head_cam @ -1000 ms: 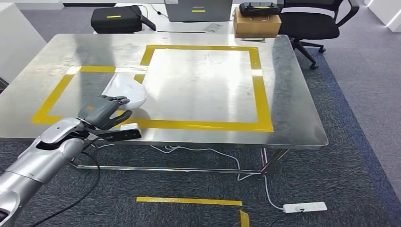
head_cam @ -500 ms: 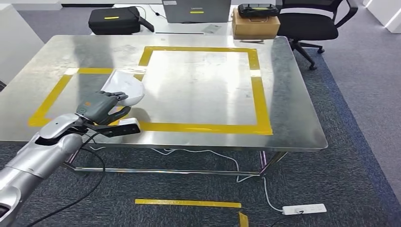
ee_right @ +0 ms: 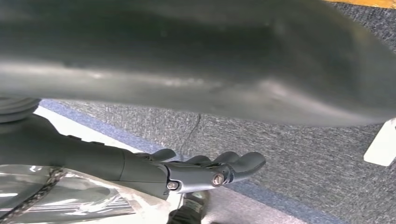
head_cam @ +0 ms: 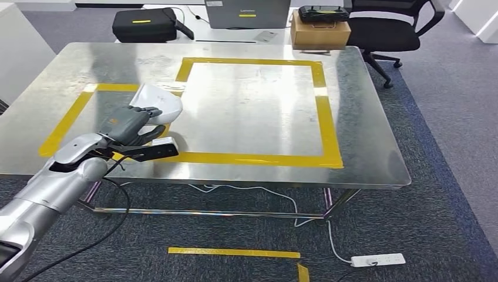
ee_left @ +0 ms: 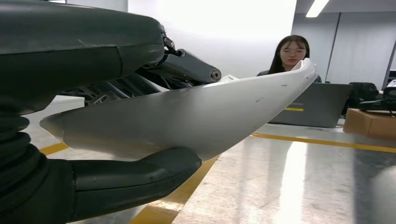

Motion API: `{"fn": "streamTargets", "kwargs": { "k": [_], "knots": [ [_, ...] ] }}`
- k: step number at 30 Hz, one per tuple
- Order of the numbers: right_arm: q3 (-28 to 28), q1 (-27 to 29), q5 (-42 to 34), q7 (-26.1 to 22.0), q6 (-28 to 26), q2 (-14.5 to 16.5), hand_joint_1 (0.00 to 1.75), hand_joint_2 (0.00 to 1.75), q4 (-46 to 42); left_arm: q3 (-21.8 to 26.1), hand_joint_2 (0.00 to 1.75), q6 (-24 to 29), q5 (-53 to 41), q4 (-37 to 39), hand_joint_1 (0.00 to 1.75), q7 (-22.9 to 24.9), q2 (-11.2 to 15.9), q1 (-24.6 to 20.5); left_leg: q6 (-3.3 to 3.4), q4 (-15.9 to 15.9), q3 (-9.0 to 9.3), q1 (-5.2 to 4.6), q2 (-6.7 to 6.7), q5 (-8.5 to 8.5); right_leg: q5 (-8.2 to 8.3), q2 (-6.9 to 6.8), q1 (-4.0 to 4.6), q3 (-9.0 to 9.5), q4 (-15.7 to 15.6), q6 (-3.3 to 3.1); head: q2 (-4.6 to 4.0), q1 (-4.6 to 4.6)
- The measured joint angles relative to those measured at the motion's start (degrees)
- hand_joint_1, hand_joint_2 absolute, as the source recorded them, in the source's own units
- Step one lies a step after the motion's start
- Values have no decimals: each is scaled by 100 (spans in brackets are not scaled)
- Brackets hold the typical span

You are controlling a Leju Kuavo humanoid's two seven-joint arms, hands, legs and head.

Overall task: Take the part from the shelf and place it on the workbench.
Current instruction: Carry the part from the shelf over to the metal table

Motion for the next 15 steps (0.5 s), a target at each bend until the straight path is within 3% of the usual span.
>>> {"fn": "streamTargets", "kwargs": {
  "k": [15],
  "knots": [
    [-3,-11,112,-63,37,0,0,0,0,-85,175,205,44,713,175,-54,-97,-602,1,-1,4,18,0,5,0,0,22,-2,13,1,0,-1]
  ]
}}
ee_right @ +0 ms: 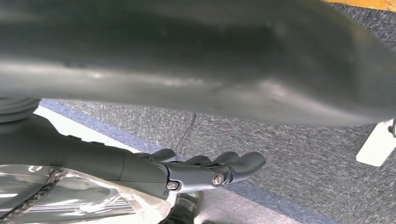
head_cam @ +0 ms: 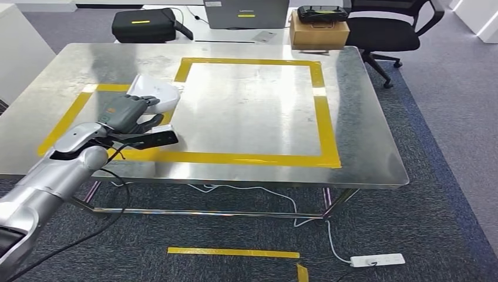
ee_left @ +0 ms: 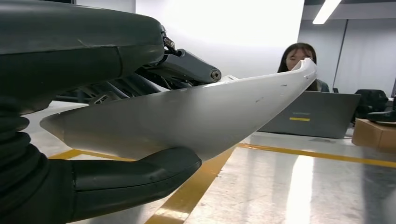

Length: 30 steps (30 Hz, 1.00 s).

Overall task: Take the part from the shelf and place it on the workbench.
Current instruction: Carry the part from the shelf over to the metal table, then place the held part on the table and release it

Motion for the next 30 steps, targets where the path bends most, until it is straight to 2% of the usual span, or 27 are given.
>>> {"fn": "streamTargets", "kwargs": {
  "k": [7,17,30],
  "knots": [
    [0,-12,118,5,34,0,0,0,2,4,175,381,-240,797,175,118,-2,-303,0,0,0,1,2,0,0,2,0,0,1,-1,0,0],
    [1,-40,220,10,61,0,0,0,2,0,175,560,-558,1922,175,376,-54,-783,1,0,0,1,2,2,0,3,0,0,1,0,0,1],
    [1,-69,306,-24,61,0,0,0,2,2,175,744,-644,2669,175,479,-144,-1036,1,0,0,1,2,1,0,2,0,0,1,0,0,1]
  ]
}}
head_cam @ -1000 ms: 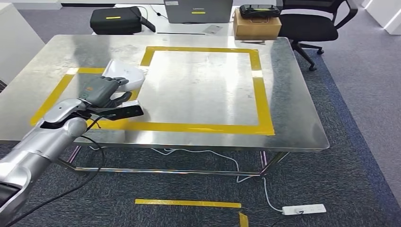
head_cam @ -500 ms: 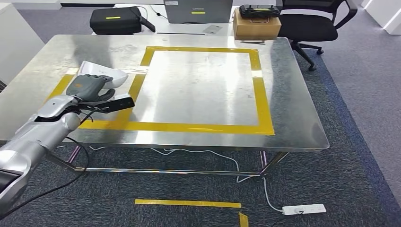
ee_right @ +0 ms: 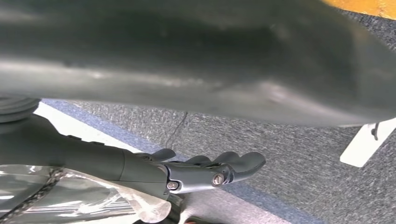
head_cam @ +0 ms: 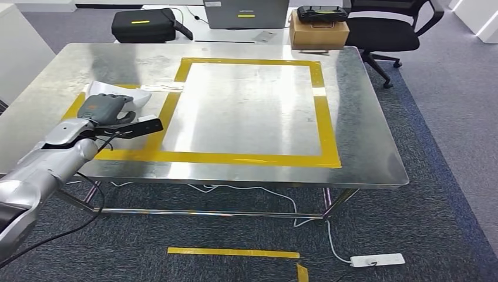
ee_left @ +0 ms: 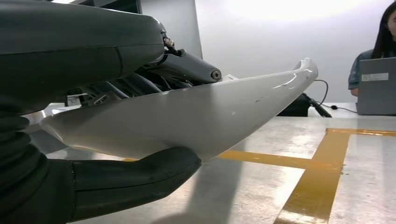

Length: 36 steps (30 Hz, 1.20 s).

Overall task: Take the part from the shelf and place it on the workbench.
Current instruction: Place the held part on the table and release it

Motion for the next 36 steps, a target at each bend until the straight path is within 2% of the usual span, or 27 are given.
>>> {"fn": "streamTargets", "kwargs": {
  "k": [18,36],
  "knots": [
    [-2,1,46,19,-4,0,0,0,0,143,175,295,-37,389,175,15,-69,-7,0,0,0,0,0,0,0,0,0,0,0,0,0,0],
    [-7,2,99,9,-1,0,0,0,0,164,175,357,-203,480,175,19,-63,1,0,0,0,0,0,0,0,-1,0,1,1,0,0,0]
  ]
}}
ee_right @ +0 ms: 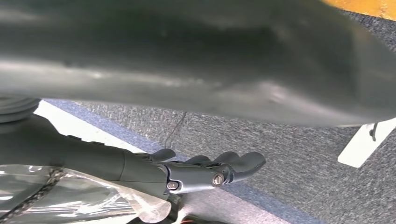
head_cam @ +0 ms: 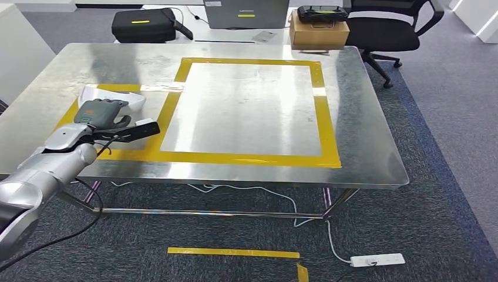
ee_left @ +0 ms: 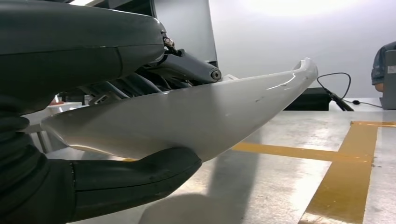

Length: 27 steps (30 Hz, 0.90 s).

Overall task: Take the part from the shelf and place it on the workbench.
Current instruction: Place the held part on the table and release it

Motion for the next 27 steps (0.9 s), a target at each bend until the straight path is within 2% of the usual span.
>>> {"fn": "streamTargets", "kwargs": {
  "k": [8,11,12,15,27],
  "knots": [
    [-57,2,5,-70,99,0,0,0,0,2,175,80,-148,9,175,67,-11,-1,0,0,0,0,0,0,0,0,0,0,0,0,0,0],
    [-90,2,9,-104,153,0,0,0,0,27,175,35,-108,9,44,42,-22,1,0,0,0,0,0,0,0,0,0,-1,0,0,0,0],
    [-107,2,9,-114,173,0,0,0,0,45,131,41,-80,9,0,27,-27,3,0,0,0,0,0,0,0,0,0,-1,0,0,0,0],
    [-138,2,16,-156,233,0,0,0,0,114,0,126,30,3,0,-70,-43,24,0,0,0,0,0,0,0,0,0,0,0,0,0,0],
    [-191,2,111,-120,261,2,0,0,0,264,0,420,-85,1,0,-17,-90,68,0,0,1,0,0,0,0,0,0,0,0,0,0,-1]
  ]
}}
